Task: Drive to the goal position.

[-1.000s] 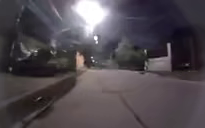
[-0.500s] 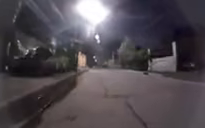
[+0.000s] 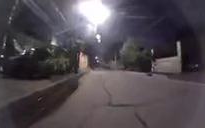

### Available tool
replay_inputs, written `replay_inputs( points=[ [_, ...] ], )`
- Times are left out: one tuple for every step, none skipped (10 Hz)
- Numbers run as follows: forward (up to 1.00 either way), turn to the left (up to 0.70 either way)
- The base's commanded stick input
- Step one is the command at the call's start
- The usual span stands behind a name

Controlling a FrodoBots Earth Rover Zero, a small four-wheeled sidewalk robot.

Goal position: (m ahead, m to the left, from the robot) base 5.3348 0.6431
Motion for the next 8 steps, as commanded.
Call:
replay_inputs(
  points=[
    [0.70,0.00],
    [0.70,0.00],
    [0.70,0.00],
    [0.70,0.00],
    [0.70,-0.19],
    [0.70,-0.35],
    [0.70,-0.35],
    [0.70,-0.14]
  ],
)
